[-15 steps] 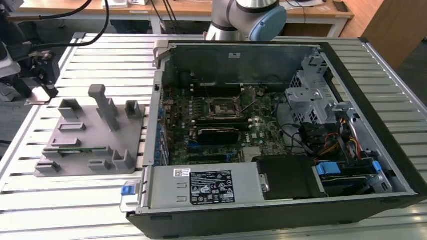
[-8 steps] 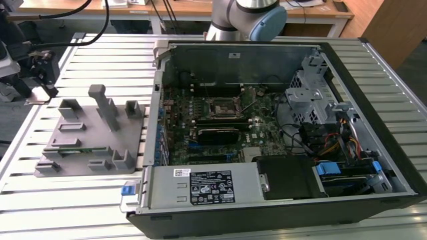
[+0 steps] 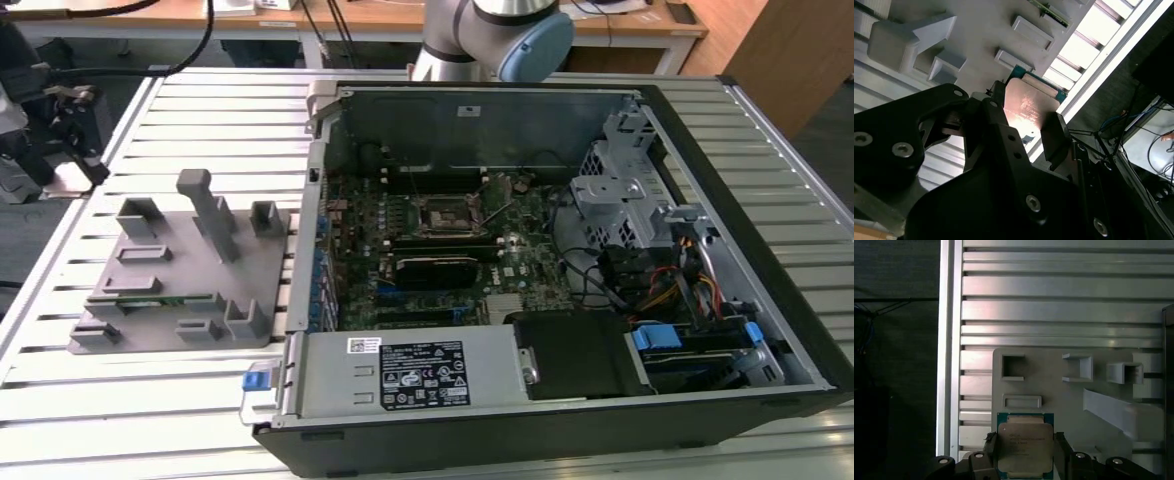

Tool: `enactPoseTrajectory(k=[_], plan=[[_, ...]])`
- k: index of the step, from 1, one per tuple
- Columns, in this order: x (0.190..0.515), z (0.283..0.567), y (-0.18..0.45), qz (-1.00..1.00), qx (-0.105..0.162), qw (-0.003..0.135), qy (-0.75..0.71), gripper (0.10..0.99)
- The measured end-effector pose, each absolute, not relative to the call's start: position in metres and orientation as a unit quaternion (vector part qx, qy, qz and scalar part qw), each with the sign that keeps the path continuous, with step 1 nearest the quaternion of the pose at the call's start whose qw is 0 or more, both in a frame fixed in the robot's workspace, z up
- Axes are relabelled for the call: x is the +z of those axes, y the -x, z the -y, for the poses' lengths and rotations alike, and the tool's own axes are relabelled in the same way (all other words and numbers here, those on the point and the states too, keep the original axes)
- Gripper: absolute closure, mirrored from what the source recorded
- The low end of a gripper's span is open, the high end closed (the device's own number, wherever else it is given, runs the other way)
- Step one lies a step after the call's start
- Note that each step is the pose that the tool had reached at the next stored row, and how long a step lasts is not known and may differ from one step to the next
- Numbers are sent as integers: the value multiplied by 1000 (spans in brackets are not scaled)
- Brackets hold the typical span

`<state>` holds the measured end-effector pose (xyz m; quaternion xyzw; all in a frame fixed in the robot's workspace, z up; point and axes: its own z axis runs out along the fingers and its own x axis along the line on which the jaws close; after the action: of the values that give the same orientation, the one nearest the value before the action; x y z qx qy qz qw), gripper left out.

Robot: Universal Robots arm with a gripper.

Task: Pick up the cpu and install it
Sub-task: 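Pick up the cpu and move it towards the insertion slot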

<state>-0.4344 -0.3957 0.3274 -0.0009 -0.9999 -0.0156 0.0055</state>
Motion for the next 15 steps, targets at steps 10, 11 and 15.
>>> enactPoseTrajectory(k=[10, 11, 15], plan=[[370, 393, 434, 1000, -16, 5, 1, 553], [375, 393, 434, 1000, -16, 5, 1, 553], [388, 392, 434, 1000, -16, 5, 1, 553]])
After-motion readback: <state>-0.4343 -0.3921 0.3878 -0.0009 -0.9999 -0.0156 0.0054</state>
